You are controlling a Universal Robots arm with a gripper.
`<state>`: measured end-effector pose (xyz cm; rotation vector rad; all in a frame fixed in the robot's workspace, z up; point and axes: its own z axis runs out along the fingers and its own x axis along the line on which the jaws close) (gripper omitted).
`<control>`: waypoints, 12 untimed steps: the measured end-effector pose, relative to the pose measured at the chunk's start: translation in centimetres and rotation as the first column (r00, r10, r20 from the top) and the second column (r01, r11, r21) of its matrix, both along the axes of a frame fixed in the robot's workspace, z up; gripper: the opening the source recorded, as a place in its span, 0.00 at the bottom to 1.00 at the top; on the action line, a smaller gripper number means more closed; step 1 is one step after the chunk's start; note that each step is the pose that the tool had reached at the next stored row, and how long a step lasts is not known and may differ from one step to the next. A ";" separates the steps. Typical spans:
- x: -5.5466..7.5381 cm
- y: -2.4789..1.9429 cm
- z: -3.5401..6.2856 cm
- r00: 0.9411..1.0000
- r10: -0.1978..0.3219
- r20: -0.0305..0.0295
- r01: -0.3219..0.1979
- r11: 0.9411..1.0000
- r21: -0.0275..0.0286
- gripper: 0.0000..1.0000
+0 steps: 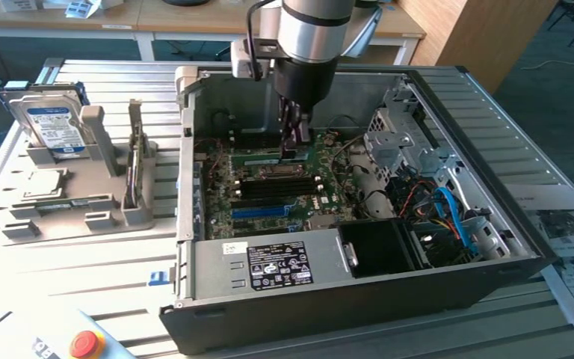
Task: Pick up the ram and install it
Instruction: 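Insert the ram into the slot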
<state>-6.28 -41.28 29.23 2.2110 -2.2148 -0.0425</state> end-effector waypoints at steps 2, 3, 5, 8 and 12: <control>0.0 0.00 -0.29 1.000 0.000 0.000 0.000 1.000 0.000 0.12; 0.0 0.00 -0.42 1.000 0.000 0.000 0.000 1.000 0.000 0.12; 0.0 0.00 -0.66 1.000 0.000 0.000 0.000 1.000 0.000 0.12; 0.0 0.00 -0.98 1.000 0.000 0.000 0.000 1.000 0.000 0.12; 0.0 0.00 -1.43 1.000 0.000 0.000 0.000 1.000 0.000 0.12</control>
